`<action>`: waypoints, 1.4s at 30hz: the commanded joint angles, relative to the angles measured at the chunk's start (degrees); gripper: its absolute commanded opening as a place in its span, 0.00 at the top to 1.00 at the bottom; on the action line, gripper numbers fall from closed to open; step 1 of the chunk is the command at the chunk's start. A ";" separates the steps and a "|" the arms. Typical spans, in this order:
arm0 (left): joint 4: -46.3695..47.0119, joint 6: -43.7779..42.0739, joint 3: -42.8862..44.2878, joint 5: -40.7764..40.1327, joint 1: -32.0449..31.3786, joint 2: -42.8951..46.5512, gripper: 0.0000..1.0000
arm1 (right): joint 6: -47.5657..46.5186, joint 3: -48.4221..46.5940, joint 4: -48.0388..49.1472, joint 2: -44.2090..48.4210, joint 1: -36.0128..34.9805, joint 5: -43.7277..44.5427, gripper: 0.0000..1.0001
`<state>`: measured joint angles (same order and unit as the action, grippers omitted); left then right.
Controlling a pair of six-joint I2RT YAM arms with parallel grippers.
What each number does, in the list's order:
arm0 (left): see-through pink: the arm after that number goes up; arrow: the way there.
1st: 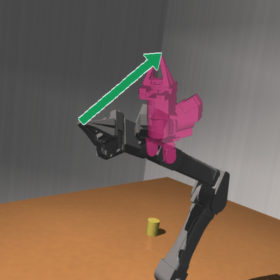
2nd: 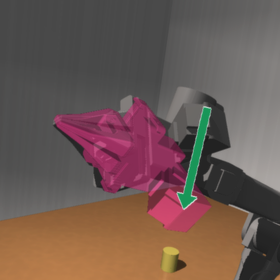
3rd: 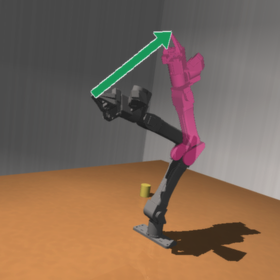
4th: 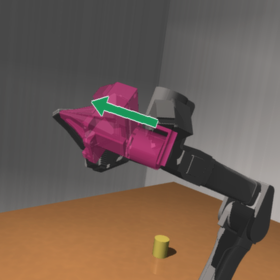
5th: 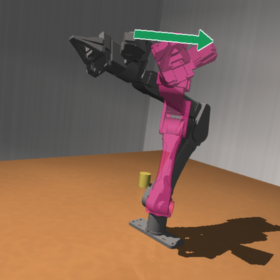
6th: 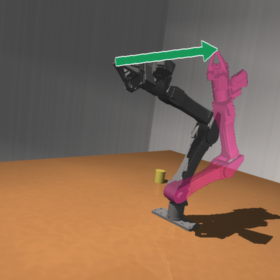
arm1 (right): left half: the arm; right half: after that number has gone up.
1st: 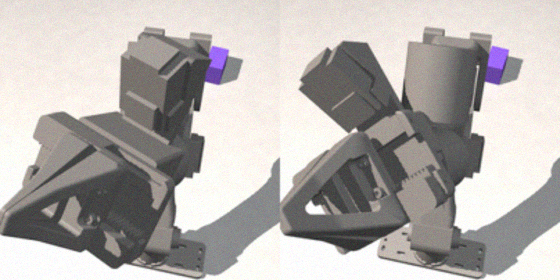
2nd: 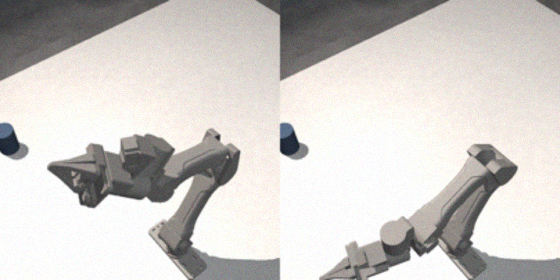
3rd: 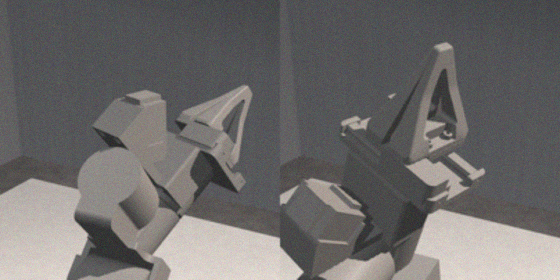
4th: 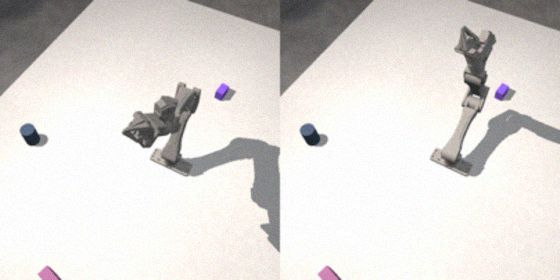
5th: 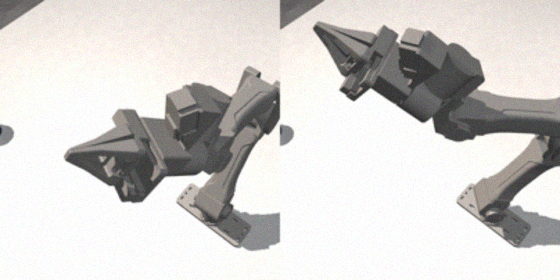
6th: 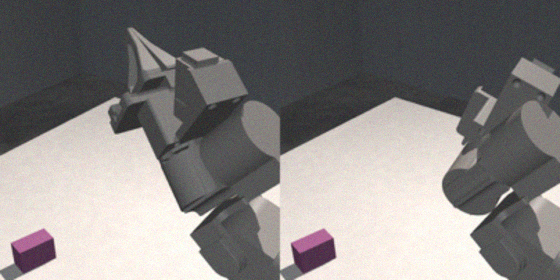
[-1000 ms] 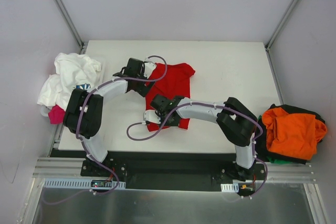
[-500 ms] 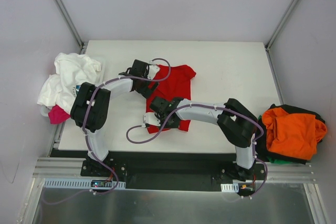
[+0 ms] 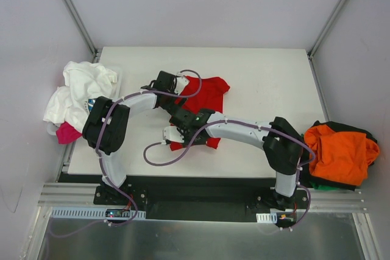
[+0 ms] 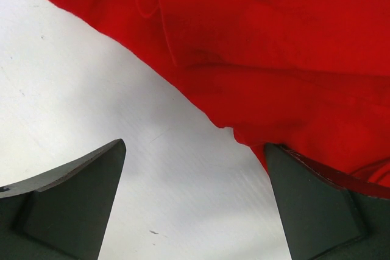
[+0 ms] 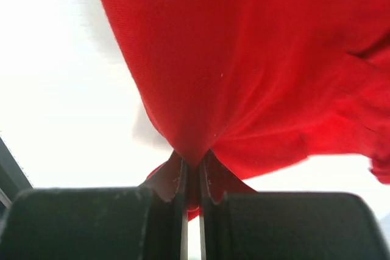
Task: Fold and stack the t-shirts
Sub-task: Grab one side of the 2/3 rectangular tshirt with right arm, then grab one side of the 2/3 rectangular tshirt with both arms
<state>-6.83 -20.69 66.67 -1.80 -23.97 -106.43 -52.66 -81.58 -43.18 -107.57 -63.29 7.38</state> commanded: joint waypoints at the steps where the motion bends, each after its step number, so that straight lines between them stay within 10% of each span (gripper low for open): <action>1: -1.08 -1.64 -2.95 -2.50 -1.17 2.10 0.01 | 0.72 -4.55 -4.98 4.74 -0.78 4.31 0.99; 23: -1.08 -2.16 -10.33 -4.96 -4.69 8.43 0.01 | 1.78 -10.09 -11.05 7.90 -6.41 14.85 0.99; 42: -0.73 -2.95 -7.79 -10.76 -4.34 13.70 0.01 | -5.60 -13.16 -7.62 0.96 2.02 14.42 0.99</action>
<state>-6.76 -23.24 57.14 -9.82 -28.16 -97.03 -55.75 -91.85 -51.24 -105.38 -62.92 21.17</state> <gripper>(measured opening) 0.993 0.047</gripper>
